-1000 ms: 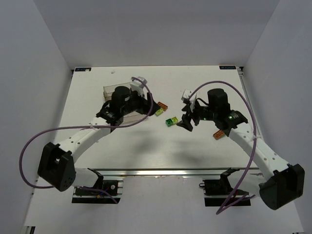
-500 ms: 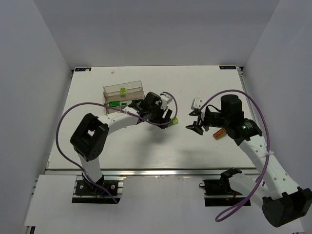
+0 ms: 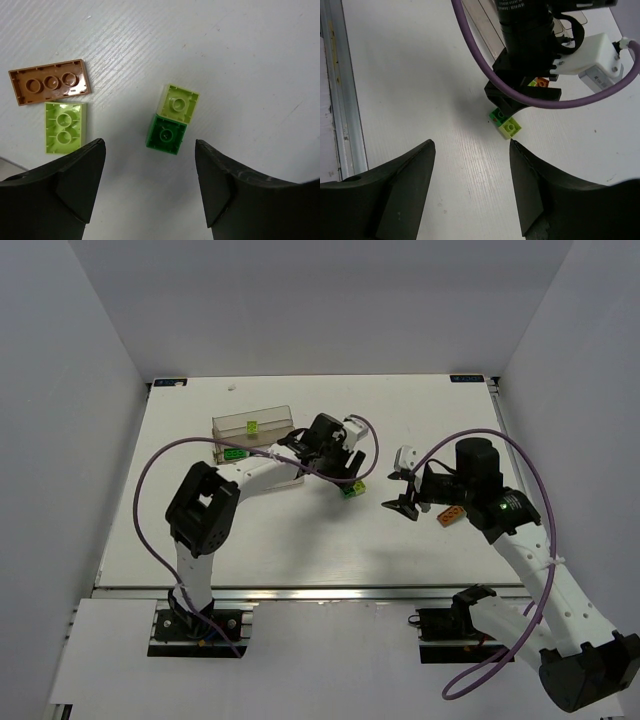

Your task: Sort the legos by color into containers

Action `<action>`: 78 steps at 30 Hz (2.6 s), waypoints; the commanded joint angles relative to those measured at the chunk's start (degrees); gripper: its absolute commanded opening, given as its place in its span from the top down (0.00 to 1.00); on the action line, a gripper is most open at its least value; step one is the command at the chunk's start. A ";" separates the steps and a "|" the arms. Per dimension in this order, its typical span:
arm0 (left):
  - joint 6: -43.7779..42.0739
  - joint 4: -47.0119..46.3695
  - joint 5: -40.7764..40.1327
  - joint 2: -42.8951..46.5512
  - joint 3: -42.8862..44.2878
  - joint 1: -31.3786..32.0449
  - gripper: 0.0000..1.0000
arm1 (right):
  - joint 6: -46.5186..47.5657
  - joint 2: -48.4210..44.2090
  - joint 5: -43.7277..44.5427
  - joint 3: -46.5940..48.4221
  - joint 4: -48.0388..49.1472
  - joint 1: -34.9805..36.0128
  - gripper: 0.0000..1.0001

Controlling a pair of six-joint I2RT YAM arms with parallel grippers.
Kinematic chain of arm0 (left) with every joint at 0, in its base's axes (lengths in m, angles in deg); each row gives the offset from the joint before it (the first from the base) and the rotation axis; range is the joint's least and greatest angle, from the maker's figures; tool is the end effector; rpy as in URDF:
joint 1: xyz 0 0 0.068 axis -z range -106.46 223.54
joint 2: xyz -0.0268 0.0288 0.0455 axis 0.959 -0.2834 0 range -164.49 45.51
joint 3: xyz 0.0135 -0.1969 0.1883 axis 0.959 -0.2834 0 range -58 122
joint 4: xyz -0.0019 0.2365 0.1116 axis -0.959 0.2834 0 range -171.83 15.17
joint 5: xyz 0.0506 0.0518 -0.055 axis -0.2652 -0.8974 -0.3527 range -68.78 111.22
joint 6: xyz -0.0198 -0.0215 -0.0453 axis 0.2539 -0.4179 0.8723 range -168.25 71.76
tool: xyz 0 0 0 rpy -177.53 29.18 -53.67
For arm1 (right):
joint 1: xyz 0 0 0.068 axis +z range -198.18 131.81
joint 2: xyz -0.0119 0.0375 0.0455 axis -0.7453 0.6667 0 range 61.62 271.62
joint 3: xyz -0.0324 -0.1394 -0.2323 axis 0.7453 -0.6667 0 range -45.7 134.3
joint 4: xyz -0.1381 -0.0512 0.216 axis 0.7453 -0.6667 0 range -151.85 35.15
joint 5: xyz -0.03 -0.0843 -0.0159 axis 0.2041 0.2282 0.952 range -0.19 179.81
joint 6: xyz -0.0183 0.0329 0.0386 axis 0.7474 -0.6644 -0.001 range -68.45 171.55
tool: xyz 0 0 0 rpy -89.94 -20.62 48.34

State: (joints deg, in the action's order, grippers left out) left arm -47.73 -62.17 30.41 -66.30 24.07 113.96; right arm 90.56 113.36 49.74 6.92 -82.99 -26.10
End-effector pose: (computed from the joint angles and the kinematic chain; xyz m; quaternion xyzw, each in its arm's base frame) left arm 0.3250 -0.2841 0.2063 0.3452 0.8693 -0.1913 0.2977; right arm 0.1679 0.0929 0.3382 -0.5613 0.6002 0.2174 0.5268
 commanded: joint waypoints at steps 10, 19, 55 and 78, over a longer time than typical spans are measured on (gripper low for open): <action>-2.10 3.54 1.00 -3.68 5.39 0.97 0.19 | -0.77 -1.03 0.17 -0.85 3.00 -0.38 0.31; -2.80 4.33 1.27 -6.66 5.56 2.46 0.19 | -0.95 -0.86 0.35 -1.12 3.44 -0.29 0.30; -2.09 5.48 -1.80 4.14 2.93 2.64 0.76 | -1.21 -1.30 0.52 -2.08 4.50 -0.90 0.29; 12.31 -7.62 -14.38 10.82 -3.49 -23.19 0.88 | -1.39 -1.21 -0.71 -1.64 3.97 -1.69 0.59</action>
State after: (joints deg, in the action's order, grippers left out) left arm -37.61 -66.85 17.10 -56.49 20.96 91.95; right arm 89.33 112.45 50.22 5.02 -80.35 -27.56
